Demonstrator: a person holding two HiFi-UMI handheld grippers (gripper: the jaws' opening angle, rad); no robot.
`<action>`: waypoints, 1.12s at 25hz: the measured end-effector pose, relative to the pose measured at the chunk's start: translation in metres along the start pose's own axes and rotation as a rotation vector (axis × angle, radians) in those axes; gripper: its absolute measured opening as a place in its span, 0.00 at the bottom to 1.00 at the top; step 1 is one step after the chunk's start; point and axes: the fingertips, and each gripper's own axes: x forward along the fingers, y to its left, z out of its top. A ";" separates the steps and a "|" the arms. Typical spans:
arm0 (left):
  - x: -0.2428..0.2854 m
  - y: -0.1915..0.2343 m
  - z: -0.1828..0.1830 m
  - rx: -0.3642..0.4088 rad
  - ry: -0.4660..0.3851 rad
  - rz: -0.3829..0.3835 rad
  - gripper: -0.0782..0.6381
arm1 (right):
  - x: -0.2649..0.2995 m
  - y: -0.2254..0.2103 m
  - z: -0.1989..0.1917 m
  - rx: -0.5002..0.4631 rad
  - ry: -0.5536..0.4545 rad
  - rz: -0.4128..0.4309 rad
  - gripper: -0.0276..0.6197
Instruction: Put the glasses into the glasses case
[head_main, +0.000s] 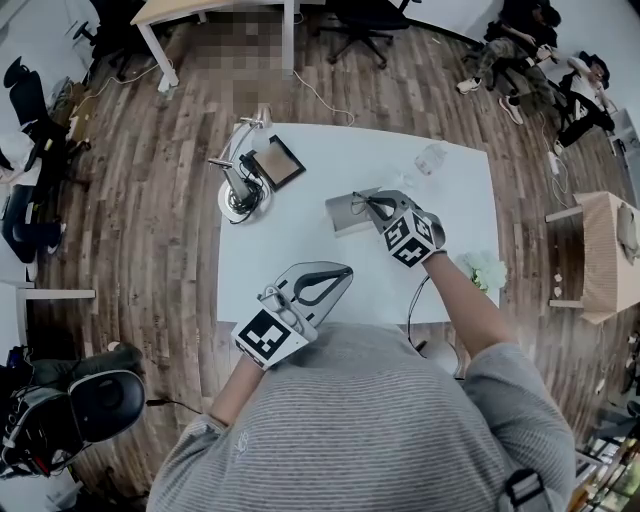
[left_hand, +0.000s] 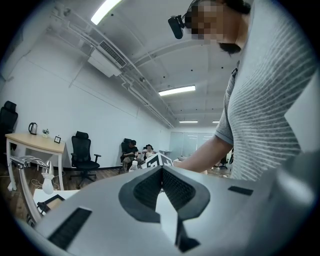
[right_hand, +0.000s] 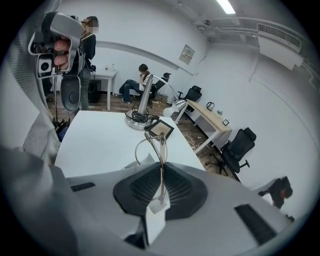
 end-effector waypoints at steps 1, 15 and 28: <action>0.000 -0.001 0.001 0.004 -0.001 -0.001 0.13 | 0.002 0.001 -0.002 -0.023 0.010 0.003 0.08; -0.002 0.003 -0.005 -0.015 0.009 0.015 0.13 | 0.037 0.021 -0.025 -0.344 0.153 0.045 0.08; -0.002 0.009 -0.010 -0.036 0.026 0.027 0.13 | 0.063 0.026 -0.044 -0.509 0.227 -0.015 0.08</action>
